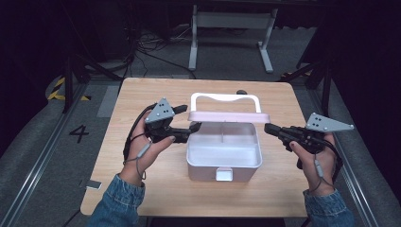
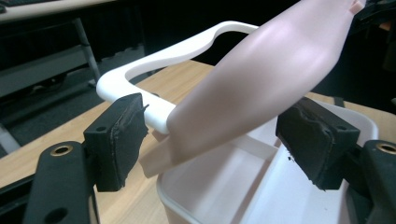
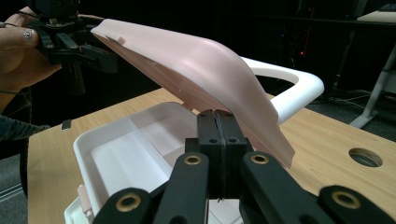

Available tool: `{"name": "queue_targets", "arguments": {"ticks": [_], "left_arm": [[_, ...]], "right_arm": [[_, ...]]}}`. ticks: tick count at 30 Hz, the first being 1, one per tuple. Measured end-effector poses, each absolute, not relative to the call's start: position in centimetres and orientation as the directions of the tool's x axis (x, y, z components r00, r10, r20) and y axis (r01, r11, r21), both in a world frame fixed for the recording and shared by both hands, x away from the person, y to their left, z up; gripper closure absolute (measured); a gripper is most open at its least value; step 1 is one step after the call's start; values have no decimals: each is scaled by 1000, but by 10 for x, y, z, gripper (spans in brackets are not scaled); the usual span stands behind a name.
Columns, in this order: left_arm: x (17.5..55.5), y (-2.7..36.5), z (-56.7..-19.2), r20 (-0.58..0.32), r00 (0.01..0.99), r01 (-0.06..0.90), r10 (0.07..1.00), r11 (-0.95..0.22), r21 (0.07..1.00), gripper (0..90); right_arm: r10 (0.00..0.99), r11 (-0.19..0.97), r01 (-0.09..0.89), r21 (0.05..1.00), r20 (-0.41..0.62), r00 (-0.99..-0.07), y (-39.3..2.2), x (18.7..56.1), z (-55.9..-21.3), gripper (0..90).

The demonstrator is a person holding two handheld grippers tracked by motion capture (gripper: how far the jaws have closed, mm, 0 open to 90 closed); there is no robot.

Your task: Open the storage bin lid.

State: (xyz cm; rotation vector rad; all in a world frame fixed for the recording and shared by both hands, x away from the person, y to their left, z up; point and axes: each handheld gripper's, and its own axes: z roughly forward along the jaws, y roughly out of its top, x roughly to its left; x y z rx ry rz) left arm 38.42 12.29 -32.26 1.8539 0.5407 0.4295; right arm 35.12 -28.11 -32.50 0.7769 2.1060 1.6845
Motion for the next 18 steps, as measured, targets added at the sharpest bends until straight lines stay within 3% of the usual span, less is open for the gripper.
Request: {"name": "queue_targets", "arguments": {"ticks": [12, 18], "left_arm": [[390, 105, -319, 42, 839, 128, 543, -272, 954, 282], [390, 100, -315, 72, 858, 86, 509, -281, 956, 401]], "right_arm": [[603, 143, 204, 968, 78, -794, -283, 352, -325, 900], [601, 142, 208, 968, 82, -795, -284, 353, -325, 900]]}}
